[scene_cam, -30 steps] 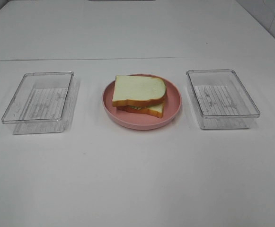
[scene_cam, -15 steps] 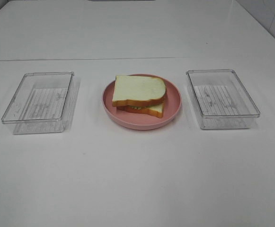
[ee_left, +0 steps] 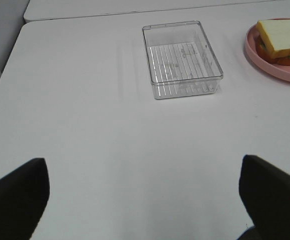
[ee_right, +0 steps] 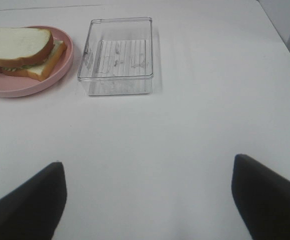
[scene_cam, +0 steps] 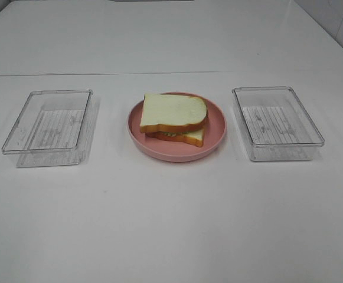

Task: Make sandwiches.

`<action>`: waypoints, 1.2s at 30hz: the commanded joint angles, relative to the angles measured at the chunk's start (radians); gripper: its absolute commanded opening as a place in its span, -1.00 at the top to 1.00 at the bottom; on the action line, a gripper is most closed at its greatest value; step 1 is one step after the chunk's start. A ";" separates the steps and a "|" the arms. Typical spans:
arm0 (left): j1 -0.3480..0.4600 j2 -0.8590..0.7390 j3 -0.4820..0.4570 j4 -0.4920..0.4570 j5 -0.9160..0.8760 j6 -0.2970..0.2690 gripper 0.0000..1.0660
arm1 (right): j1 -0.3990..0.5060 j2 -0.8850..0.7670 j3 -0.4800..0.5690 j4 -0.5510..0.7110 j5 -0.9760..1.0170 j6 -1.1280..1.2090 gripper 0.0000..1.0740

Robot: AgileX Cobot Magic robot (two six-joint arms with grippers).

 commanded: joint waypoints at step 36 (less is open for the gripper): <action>0.001 -0.020 0.004 0.004 -0.006 -0.004 -0.83 | -0.001 -0.032 0.002 0.002 -0.010 -0.010 -0.57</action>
